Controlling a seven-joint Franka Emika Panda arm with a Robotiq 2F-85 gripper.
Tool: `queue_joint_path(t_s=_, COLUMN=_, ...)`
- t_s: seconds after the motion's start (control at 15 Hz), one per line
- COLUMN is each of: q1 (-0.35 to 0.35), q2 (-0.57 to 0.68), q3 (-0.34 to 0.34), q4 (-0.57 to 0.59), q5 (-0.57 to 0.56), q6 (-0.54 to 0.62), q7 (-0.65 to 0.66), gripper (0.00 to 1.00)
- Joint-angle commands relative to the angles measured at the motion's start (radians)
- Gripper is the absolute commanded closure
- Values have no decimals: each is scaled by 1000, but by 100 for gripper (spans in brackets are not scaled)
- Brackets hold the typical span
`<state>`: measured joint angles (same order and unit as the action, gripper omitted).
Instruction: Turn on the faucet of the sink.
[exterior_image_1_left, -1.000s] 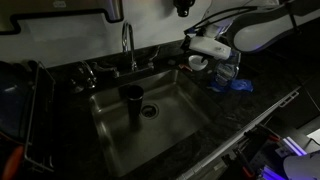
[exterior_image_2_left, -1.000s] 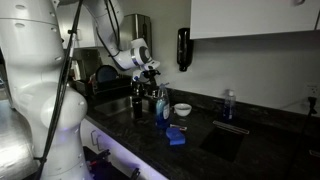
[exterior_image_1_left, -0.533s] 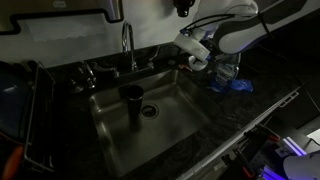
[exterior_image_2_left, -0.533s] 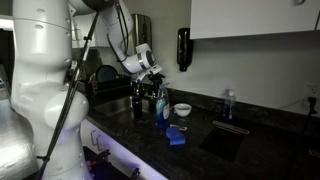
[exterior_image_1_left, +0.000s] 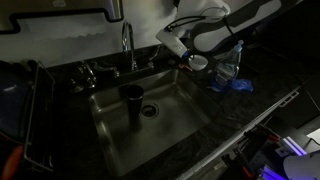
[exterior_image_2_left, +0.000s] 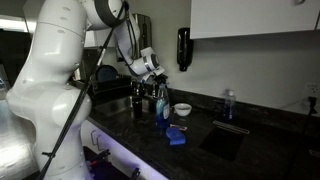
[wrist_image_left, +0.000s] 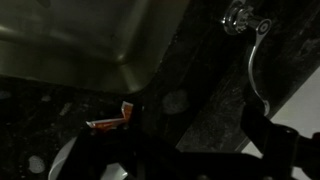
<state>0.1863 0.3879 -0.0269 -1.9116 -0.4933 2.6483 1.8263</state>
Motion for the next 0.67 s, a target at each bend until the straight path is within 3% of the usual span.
queue_joint_path(t_s=0.0, q1=31, q2=83, q3=-40, q4=126, q5=36, q6=0, q7=-30, gripper=0)
queue_joint_path(t_s=0.6, q1=67, q2=214, q3=-70, q4=295, q5=124, q6=-25, q7=-92, gripper=0)
